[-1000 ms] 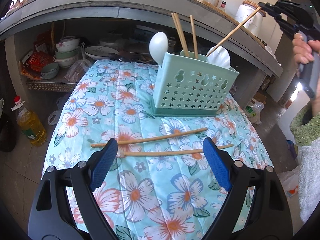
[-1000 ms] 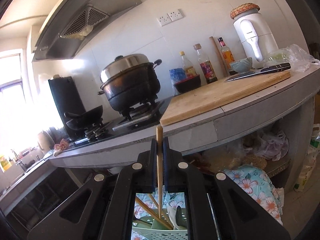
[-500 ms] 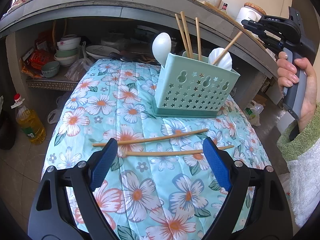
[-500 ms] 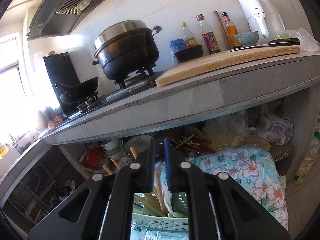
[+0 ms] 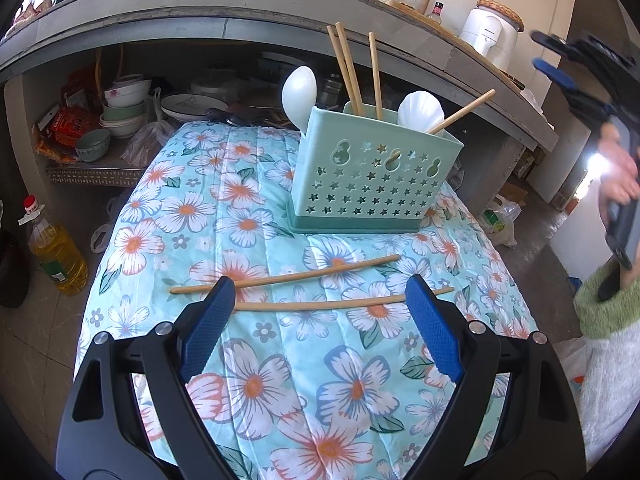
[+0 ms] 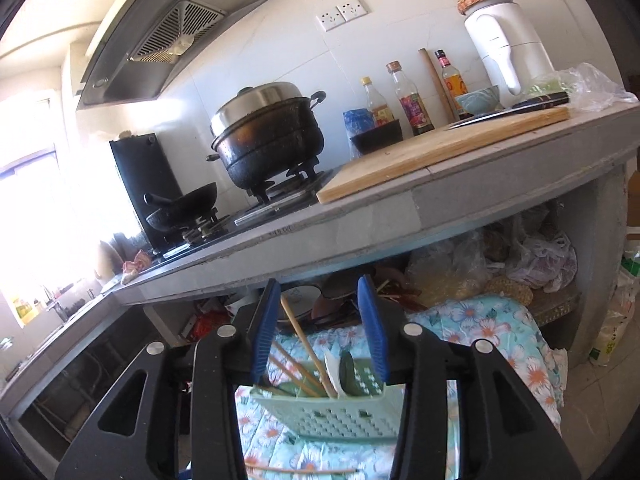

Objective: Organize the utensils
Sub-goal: 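Insert the chopstick into the green holder and open the right tool, then move both open tools back down to the chopsticks on the quilt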

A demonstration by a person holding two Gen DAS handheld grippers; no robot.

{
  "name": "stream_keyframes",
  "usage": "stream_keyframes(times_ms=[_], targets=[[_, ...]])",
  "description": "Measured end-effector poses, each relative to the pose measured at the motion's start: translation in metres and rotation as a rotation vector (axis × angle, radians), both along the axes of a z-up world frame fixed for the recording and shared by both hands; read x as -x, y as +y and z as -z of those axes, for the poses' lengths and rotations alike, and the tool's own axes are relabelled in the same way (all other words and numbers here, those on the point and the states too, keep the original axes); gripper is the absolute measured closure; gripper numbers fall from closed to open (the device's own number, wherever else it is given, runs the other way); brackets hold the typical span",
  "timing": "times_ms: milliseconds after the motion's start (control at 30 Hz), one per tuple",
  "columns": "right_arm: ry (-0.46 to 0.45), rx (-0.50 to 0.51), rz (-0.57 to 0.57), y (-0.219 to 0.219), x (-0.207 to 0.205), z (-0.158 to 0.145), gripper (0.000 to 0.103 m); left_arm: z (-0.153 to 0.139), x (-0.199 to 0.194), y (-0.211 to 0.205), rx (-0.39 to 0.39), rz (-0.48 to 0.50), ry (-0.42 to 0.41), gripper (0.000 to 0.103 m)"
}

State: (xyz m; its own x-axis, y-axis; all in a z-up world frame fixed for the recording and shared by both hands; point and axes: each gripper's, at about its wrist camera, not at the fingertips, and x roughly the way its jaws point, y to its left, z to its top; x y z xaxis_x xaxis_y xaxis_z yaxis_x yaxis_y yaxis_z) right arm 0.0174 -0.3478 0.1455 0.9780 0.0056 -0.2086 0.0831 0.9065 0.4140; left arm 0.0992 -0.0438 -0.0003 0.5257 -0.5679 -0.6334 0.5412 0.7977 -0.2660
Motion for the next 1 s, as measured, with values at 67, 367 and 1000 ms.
stream_keyframes(times_ms=[67, 367, 1000], targets=[[0.015, -0.014, 0.006, -0.002, 0.019, 0.011, 0.058, 0.001, 0.000, -0.002, -0.006, 0.003, 0.002, 0.020], [0.258, -0.231, 0.108, 0.003, 0.072, 0.128, 0.051, 0.008, 0.004, -0.019, -0.072, 0.024, 0.001, 0.020], [0.471, -0.363, 0.115, -0.002, 0.088, 0.218, 0.043, 0.006, 0.022, -0.047, -0.205, 0.020, -0.026, 0.020]])
